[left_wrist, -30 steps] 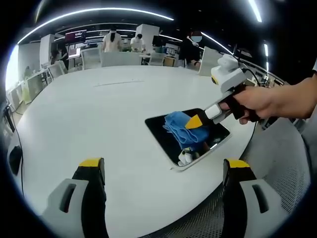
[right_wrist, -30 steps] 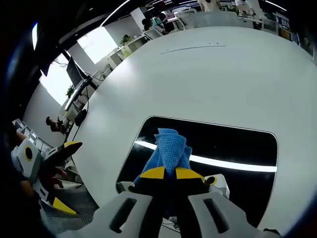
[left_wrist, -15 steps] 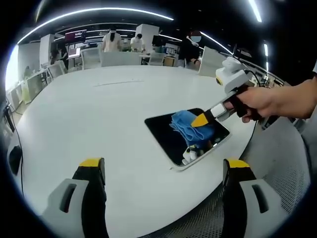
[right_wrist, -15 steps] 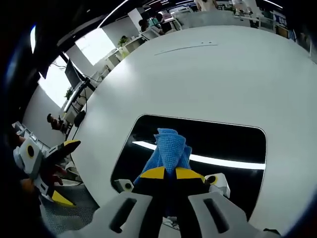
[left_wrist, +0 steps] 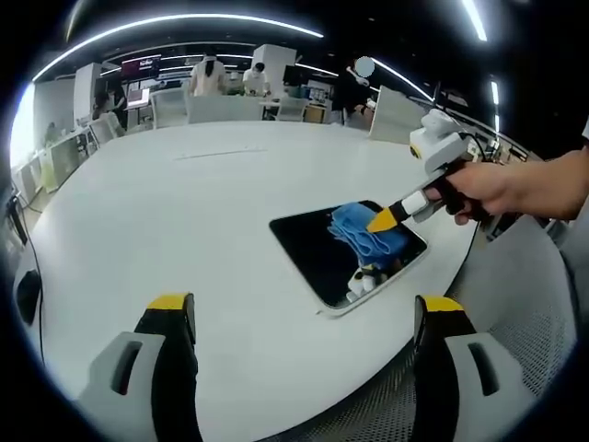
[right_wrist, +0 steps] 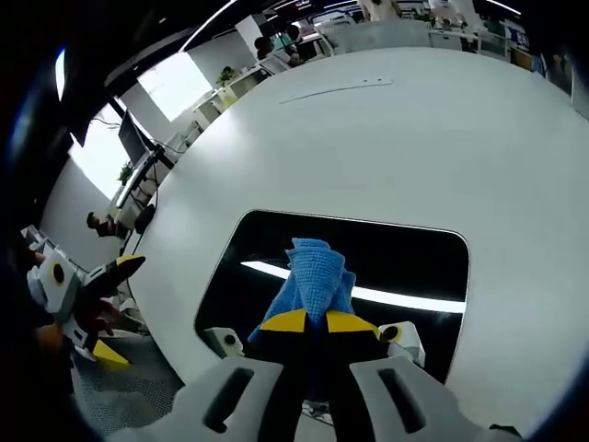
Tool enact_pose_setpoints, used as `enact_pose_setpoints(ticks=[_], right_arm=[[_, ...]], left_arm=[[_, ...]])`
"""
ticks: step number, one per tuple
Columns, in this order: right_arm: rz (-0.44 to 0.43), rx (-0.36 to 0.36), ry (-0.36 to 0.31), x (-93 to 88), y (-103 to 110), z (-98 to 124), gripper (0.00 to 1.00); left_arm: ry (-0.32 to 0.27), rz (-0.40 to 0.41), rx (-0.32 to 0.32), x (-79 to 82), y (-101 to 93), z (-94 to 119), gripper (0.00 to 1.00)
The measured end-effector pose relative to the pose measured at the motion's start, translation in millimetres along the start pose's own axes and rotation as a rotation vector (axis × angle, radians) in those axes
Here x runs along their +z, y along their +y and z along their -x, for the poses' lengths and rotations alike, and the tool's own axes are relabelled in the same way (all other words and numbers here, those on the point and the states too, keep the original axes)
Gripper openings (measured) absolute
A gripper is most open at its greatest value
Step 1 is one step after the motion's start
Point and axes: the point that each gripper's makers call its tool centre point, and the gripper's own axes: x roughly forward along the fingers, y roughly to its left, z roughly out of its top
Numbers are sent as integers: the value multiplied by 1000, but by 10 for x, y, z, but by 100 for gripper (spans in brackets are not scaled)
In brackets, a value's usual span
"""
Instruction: Wipe the mirror surface with the cleaning cloth until all visible marks leave the cleaned area.
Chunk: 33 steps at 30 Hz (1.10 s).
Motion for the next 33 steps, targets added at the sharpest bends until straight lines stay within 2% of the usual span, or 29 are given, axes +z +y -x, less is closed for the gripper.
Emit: enact_pose_setpoints(ticks=[18, 33], right_arm=[[-18, -14, -11, -55, -236, 144, 0], [-17, -24, -6, -70, -350, 206, 0]], left_arm=[[4, -1, -1, -8, 0, -3, 98], [14, -5, -11, -23, -17, -7, 98]])
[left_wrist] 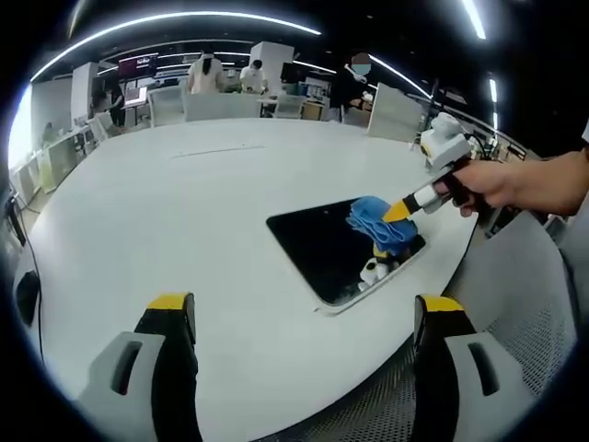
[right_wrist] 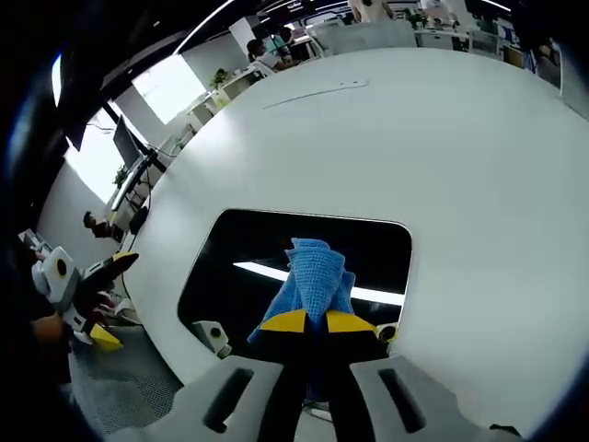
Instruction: Wipe the mirror surface with the cleaning cloth until all visible marks leave the cleaned area.
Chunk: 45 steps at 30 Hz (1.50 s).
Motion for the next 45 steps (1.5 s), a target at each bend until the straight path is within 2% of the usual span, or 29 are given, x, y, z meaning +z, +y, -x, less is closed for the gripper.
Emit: enact_pose_setpoints(ticks=[24, 45], right_arm=[[-23, -9, -2, -16, -102, 57, 0], [-57, -47, -19, -50, -363, 195, 0]], left_arm=[[1, 4, 3, -9, 15, 5, 98], [2, -3, 6, -5, 16, 5, 98]])
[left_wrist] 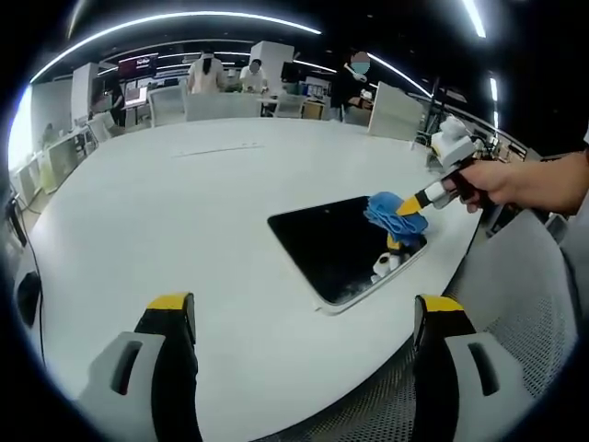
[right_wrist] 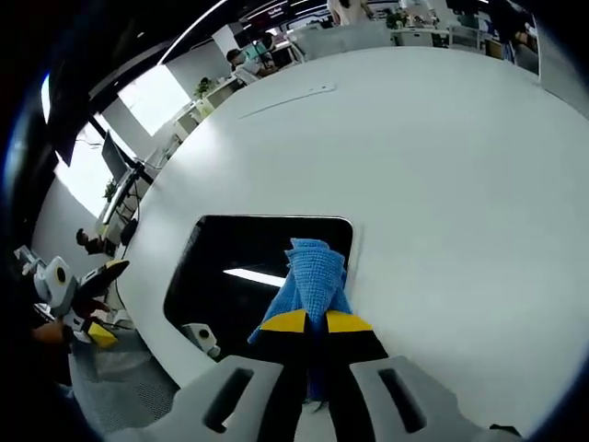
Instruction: Wipe the mirror surface with the cleaning cloth until all visible marks leave the cleaned area.
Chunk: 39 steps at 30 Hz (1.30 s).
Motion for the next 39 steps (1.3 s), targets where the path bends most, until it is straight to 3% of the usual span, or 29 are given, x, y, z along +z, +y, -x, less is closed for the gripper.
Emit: enact_pose_setpoints(ticks=[28, 39], right_arm=[[-8, -23, 0, 6, -13, 1, 0], [-12, -39, -9, -89, 22, 55, 0]], left_arm=[[-1, 7, -7, 7, -14, -4, 99], [-4, 8, -7, 7, -9, -10, 99]])
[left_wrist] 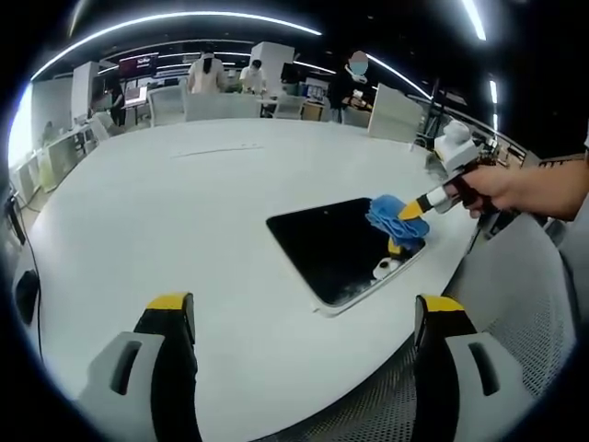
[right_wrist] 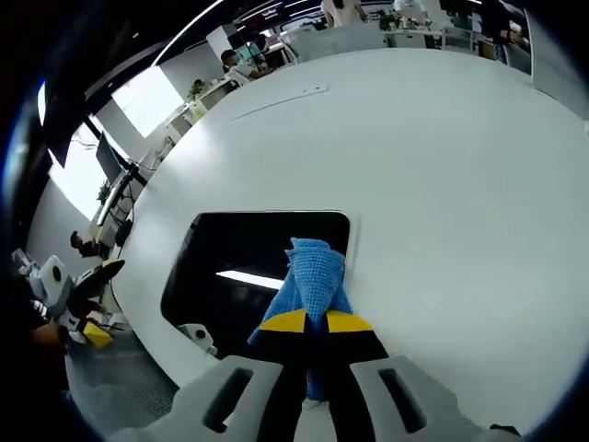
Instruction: Wipe the mirror surface with the cleaning cloth until all visible marks leave the cleaned area.
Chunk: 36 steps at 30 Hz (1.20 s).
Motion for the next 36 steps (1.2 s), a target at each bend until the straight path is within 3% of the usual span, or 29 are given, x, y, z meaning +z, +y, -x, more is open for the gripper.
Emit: enact_pose_setpoints(ticks=[29, 36], right_arm=[[-63, 4, 18, -323, 85, 172, 0], [-57, 0, 19, -323, 90, 176, 0]], left_arm=[[6, 5, -5, -18, -5, 2, 99], [12, 2, -6, -21, -17, 6, 99]])
